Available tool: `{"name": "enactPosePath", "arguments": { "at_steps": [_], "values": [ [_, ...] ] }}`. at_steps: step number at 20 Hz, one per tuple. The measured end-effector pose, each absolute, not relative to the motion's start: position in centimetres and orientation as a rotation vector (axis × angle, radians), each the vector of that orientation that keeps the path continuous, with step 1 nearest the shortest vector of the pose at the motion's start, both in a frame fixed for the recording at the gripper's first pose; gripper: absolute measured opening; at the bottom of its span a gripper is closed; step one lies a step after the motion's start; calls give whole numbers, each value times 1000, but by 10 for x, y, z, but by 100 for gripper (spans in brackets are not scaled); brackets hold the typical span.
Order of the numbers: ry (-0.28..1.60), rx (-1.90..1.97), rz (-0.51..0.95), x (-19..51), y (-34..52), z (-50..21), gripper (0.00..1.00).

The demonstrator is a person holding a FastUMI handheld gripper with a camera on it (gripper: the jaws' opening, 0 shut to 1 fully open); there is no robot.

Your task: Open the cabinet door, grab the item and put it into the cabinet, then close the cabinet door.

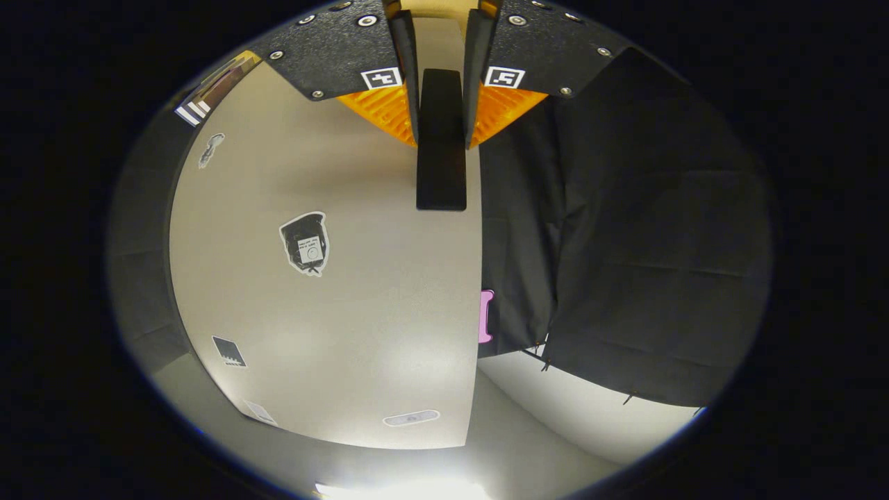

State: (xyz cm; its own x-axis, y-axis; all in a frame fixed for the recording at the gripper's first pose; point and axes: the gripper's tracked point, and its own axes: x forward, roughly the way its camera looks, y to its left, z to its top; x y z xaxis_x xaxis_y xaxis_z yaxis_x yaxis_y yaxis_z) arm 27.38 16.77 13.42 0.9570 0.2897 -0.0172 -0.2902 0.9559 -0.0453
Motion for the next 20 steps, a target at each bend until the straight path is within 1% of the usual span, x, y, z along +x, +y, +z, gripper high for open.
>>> {"name": "enactPosePath", "arguments": {
  "at_steps": [8,20],
  "values": [
    [63,-40,352,229,148,136,29],
    [90,-33,343,159,100,139,29]
  ]
}}
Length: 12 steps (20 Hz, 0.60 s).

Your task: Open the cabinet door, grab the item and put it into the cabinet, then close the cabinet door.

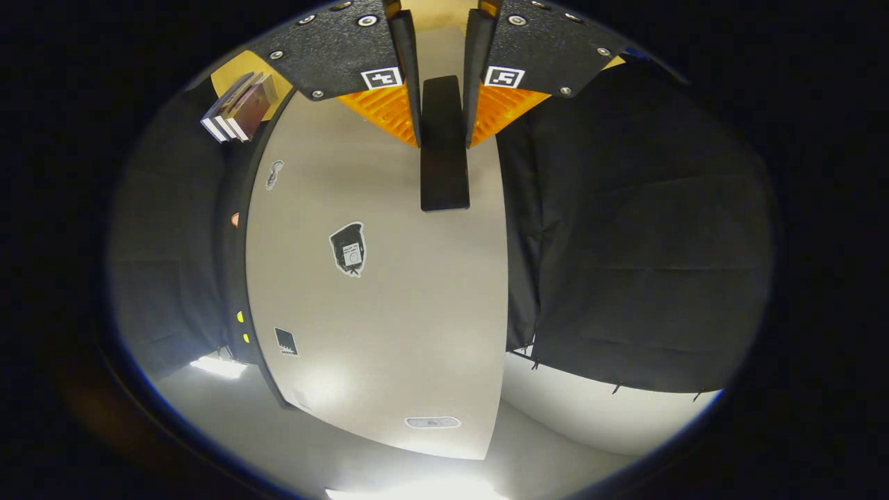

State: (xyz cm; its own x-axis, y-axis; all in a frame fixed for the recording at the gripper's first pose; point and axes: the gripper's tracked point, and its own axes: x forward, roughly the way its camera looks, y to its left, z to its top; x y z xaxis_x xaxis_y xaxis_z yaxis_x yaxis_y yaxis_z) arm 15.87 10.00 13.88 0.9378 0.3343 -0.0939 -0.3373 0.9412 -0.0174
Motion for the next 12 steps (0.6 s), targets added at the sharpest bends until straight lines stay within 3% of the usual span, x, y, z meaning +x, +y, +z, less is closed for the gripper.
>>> {"name": "enactPosePath", "arguments": {
  "at_steps": [12],
  "values": [
    [94,-2,280,104,35,142,21]
  ]
}}
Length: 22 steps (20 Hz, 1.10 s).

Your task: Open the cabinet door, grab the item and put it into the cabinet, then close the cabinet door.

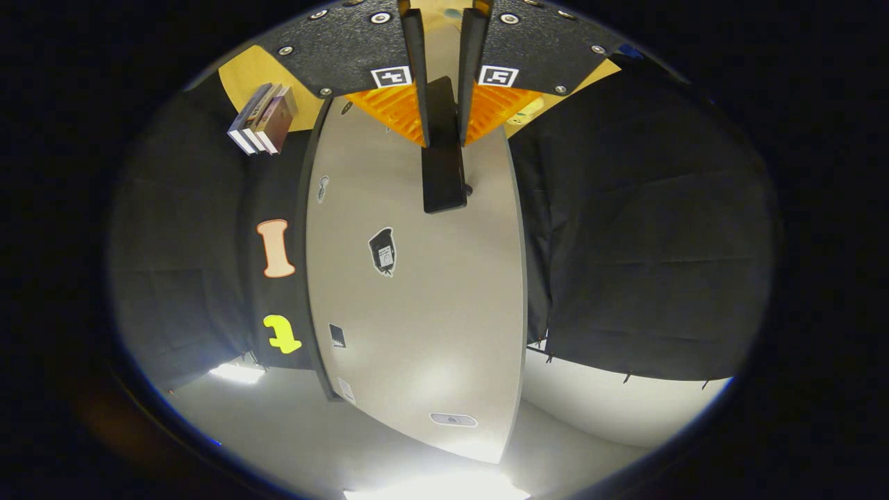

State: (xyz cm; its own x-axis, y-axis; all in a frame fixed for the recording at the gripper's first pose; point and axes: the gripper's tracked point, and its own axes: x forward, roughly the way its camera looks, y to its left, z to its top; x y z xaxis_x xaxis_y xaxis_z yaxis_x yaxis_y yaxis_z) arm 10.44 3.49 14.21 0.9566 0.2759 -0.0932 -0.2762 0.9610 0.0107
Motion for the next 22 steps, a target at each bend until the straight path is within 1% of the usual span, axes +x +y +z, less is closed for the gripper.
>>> {"name": "enactPosePath", "arguments": {
  "at_steps": [9,14,16,17,18,19,22],
  "values": [
    [88,-11,163,79,-30,142,21],
    [65,-36,34,71,-82,145,21],
    [66,-47,-10,67,-98,144,19],
    [56,-67,-48,68,-110,144,20],
    [52,-75,-80,67,-125,144,19],
    [46,-75,-113,67,-138,146,14],
    [38,-47,-178,60,-167,147,13]
  ]
}}
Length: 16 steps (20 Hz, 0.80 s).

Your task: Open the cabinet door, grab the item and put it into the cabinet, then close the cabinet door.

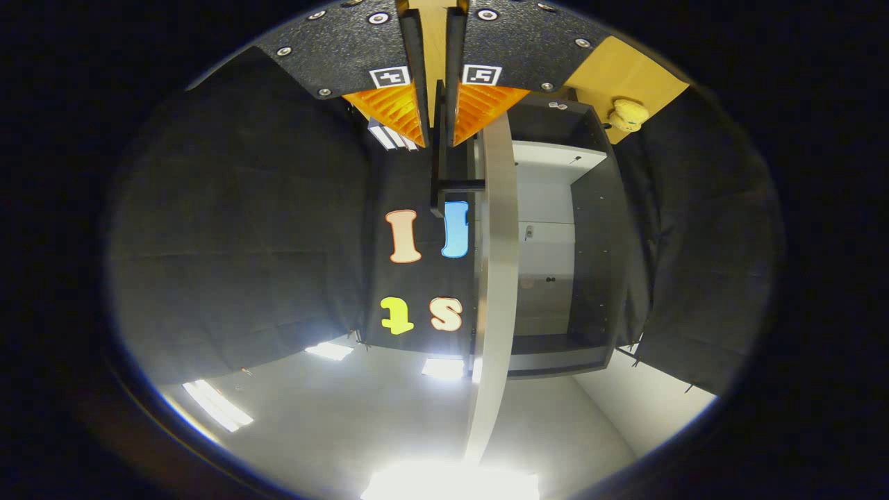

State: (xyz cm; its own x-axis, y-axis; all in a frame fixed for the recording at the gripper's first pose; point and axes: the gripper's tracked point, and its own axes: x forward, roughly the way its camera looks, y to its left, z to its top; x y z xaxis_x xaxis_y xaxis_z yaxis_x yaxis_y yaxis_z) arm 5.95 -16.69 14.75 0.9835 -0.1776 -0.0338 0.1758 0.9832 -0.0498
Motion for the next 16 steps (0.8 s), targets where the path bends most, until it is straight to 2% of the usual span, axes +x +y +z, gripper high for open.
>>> {"name": "enactPosePath", "arguments": {
  "at_steps": [4,6,7,13,16],
  "values": [
    [-14,-22,-160,45,-166,154,13],
    [-22,-28,-140,40,-152,152,23],
    [-45,-54,-176,32,-155,154,27],
    [-116,-39,-85,29,-105,153,91],
    [-134,-27,-34,32,-73,144,93]
  ]
}}
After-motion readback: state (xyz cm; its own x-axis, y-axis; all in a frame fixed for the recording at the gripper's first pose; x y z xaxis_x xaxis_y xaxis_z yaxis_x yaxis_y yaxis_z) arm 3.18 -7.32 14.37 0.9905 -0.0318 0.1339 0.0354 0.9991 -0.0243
